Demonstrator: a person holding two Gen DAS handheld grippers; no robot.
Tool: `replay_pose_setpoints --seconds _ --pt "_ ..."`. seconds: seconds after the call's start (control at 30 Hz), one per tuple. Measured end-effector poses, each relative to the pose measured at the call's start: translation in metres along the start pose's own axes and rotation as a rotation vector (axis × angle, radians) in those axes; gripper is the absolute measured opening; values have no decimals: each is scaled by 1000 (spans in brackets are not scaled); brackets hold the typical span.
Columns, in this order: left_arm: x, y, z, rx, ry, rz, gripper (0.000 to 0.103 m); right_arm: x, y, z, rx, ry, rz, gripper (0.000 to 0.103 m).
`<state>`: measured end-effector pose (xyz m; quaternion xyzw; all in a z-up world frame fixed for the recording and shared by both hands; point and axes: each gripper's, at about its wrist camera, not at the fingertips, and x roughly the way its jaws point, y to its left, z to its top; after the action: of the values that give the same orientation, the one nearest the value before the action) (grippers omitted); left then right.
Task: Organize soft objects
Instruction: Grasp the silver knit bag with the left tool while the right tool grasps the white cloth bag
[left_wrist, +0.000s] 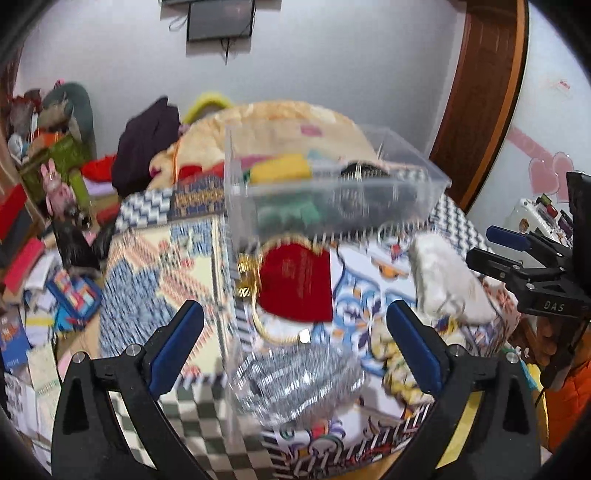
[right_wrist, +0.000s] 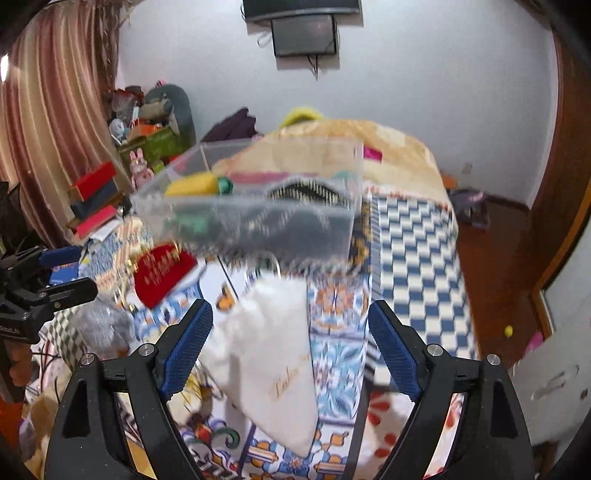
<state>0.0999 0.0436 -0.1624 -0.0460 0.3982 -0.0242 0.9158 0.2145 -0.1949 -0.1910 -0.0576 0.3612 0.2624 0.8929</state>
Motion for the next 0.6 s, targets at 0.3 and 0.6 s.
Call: replay_pose_setpoints --seconds 0.3,0.6 --pt "26 -6 -32 -12 101 -7 100 20 2 -26 -5 97 28 66" --pt "24 -7 -46 -14 67 2 82 12 2 -30 7 85 76 20"
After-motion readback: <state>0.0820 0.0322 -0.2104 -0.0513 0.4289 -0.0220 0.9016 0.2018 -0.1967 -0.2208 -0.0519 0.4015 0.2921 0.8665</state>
